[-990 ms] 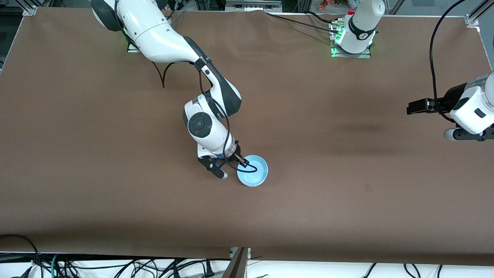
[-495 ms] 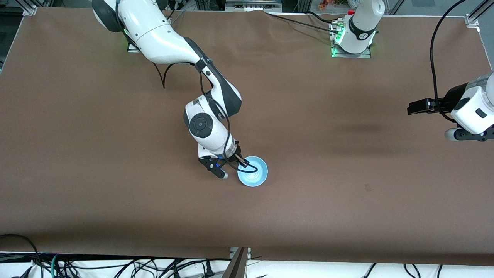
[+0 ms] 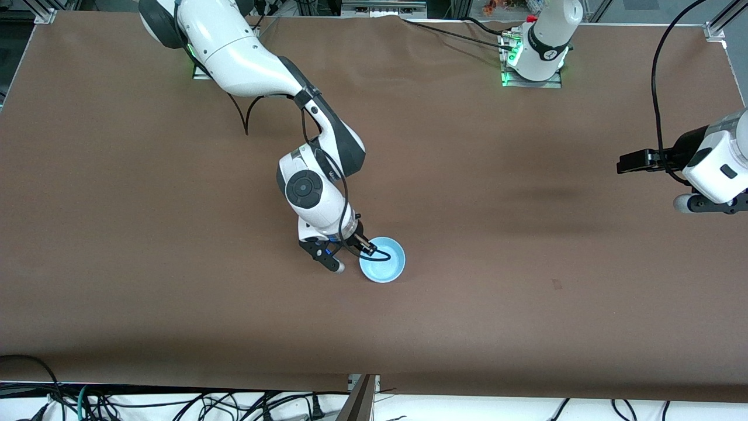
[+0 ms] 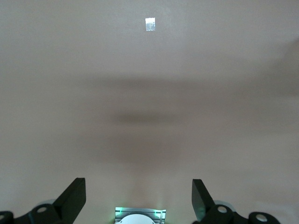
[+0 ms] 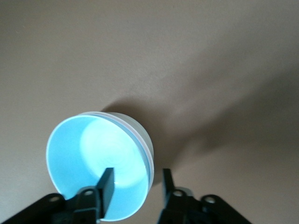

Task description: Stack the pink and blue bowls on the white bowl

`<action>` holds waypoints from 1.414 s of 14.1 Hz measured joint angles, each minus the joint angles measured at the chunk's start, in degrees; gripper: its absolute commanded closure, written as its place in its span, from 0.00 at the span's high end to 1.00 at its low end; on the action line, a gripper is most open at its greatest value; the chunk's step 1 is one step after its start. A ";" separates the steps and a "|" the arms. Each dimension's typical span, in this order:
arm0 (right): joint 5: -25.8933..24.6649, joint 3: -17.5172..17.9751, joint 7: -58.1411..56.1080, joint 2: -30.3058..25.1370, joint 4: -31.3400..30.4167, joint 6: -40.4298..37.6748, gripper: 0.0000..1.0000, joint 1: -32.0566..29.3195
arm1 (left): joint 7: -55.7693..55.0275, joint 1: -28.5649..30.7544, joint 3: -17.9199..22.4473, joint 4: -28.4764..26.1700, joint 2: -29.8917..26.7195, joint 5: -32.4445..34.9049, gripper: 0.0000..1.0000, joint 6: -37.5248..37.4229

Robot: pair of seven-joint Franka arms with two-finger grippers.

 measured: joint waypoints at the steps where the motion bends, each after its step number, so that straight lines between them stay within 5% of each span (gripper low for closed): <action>1: 0.00 -0.05 0.00 -0.04 0.28 -0.19 0.69 -0.03 | 0.00 0.00 0.00 0.00 0.00 0.00 1.00 0.00; 2: 0.00 -0.09 0.00 -0.08 0.39 -0.34 0.77 -0.04 | 0.00 0.00 0.00 0.00 0.00 0.00 1.00 0.00; 3: -0.05 -0.23 -0.01 -0.11 0.45 -0.71 0.99 -0.06 | 0.00 0.00 0.00 0.00 0.00 0.00 1.00 0.00; 7: -1.72 -1.38 -3.62 -3.06 1.40 -4.53 1.00 -2.87 | 0.00 0.00 0.00 0.04 0.02 0.00 1.00 0.00; 14: -1.81 -3.67 -36.54 -21.28 0.83 -38.10 1.00 -17.90 | 0.00 -0.01 0.00 0.09 0.03 0.00 1.00 0.00; 20: -4.48 -10.63 -57.69 -39.52 -13.25 -45.11 1.00 -19.81 | 0.00 -0.01 0.00 0.12 0.04 -0.09 1.00 0.00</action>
